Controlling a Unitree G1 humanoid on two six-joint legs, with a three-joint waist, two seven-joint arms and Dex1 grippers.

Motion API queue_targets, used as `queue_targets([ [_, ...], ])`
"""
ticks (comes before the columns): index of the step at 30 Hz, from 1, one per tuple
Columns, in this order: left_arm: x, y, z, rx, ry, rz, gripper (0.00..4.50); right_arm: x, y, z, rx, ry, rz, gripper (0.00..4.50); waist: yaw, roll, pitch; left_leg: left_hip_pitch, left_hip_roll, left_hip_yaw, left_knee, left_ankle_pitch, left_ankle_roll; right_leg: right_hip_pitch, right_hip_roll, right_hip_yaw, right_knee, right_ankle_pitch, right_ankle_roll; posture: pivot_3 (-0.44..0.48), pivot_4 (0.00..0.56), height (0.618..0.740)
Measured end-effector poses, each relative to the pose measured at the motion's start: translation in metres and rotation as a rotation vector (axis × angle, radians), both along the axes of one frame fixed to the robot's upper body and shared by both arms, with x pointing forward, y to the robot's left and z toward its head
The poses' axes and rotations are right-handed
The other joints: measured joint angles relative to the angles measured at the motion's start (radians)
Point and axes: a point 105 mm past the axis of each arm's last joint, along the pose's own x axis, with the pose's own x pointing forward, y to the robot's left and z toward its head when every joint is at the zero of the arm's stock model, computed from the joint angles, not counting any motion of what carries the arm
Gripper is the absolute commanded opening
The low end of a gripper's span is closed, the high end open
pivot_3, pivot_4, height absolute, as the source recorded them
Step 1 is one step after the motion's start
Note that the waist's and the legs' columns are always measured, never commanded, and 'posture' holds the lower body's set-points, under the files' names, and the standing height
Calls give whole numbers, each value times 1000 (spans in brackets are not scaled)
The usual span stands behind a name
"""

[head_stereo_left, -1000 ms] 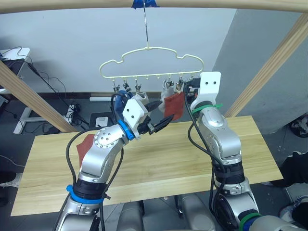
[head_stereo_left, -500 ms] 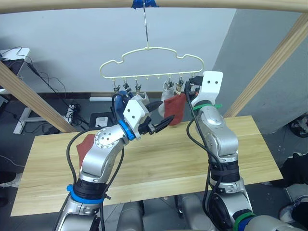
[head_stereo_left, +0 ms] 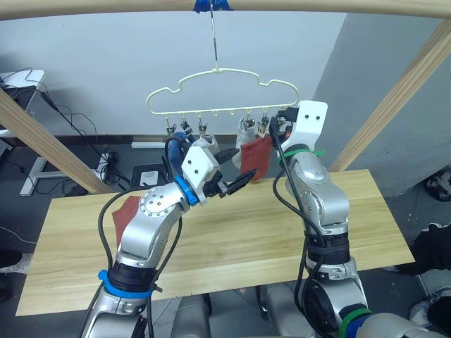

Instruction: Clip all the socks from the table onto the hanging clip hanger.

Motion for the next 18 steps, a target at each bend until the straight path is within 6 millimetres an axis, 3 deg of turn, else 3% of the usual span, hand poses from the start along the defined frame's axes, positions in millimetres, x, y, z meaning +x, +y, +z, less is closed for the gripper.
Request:
queue_targets([
  [7, 0, 0, -1, 2, 1, 3, 3458, 0, 2, 1, 2, -4, 9, 140, 0, 0, 0, 0, 0, 0, 0, 0, 0, 0, 0, 0, 0, 0, 0, -187, 199, 740],
  [18, -3, 24, -30, 35, 69, 134, 3458, -1, 5, 3, 1, -9, 25, 38, -1, 0, 0, 0, 0, 0, 0, 0, 0, 0, 0, 0, 0, 0, 0, -185, 204, 740],
])
